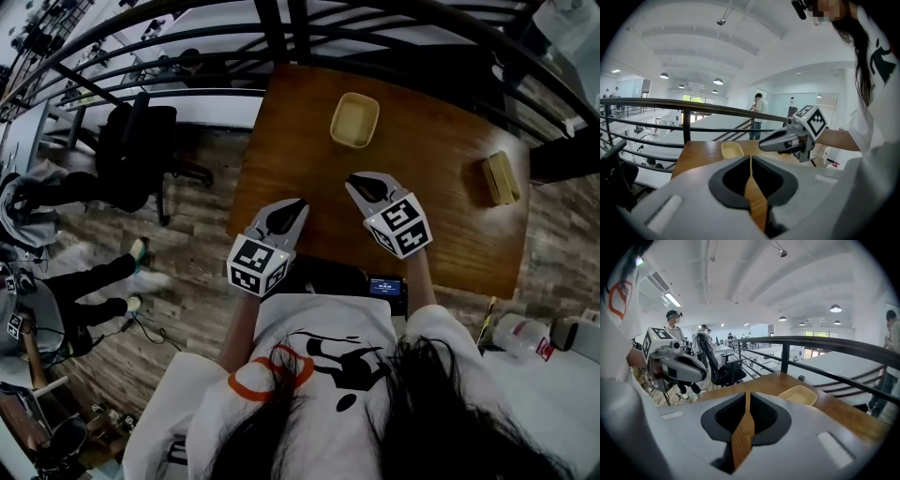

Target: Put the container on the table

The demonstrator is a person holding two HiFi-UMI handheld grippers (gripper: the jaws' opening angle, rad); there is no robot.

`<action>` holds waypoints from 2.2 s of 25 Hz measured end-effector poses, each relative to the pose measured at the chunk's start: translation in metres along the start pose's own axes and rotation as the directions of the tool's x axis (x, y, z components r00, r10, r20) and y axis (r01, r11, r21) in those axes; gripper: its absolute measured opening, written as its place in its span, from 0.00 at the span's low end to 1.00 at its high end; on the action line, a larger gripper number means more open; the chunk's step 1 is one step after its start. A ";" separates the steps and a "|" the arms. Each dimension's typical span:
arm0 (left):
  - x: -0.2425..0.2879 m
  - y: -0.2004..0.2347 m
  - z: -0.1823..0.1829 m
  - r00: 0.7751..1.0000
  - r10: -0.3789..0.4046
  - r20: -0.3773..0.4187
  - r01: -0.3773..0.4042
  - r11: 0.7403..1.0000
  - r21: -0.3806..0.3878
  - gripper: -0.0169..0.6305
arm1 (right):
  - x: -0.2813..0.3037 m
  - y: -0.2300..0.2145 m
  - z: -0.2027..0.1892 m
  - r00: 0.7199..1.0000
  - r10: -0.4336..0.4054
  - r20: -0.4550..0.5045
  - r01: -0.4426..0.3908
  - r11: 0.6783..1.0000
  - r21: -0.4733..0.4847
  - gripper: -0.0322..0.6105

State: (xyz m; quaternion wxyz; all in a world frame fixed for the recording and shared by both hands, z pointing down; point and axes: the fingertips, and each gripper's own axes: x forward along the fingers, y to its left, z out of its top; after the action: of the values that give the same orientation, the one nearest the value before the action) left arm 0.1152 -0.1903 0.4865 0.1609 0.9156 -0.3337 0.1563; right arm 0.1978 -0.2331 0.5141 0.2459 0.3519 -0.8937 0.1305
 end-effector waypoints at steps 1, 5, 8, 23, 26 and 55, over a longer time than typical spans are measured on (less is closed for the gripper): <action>0.000 -0.001 0.001 1.000 -0.008 0.001 0.008 1.000 0.005 0.03 | -0.003 0.008 0.001 1.000 -0.005 0.011 0.005 1.000 0.012 0.13; -0.008 -0.004 0.010 0.999 -0.038 0.022 0.037 0.999 0.032 0.03 | -0.012 0.032 0.004 0.997 -0.066 0.044 0.064 0.998 0.025 0.12; -0.024 -0.002 0.016 0.997 -0.055 0.045 0.053 0.997 0.049 0.03 | -0.013 0.051 0.009 0.993 -0.102 0.057 0.100 0.994 0.032 0.10; -0.141 -0.012 -0.018 0.985 -0.150 0.088 0.142 0.986 0.086 0.03 | -0.020 0.191 0.029 0.978 -0.170 0.124 0.156 0.981 0.114 0.08; -0.163 -0.021 -0.034 0.981 -0.177 0.077 0.170 0.981 0.089 0.03 | -0.023 0.220 0.021 0.975 -0.186 0.124 0.169 0.976 0.135 0.08; -0.228 -0.102 -0.064 0.976 -0.170 0.137 0.162 0.985 0.061 0.03 | -0.112 0.297 -0.039 0.968 -0.206 0.143 0.156 0.941 0.300 0.08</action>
State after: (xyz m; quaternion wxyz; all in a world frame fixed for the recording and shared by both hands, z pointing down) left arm 0.0054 0.0370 0.4348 0.1264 0.9528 -0.2627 0.0852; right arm 0.0761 0.0598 0.4697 0.1252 0.4745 -0.8471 0.2042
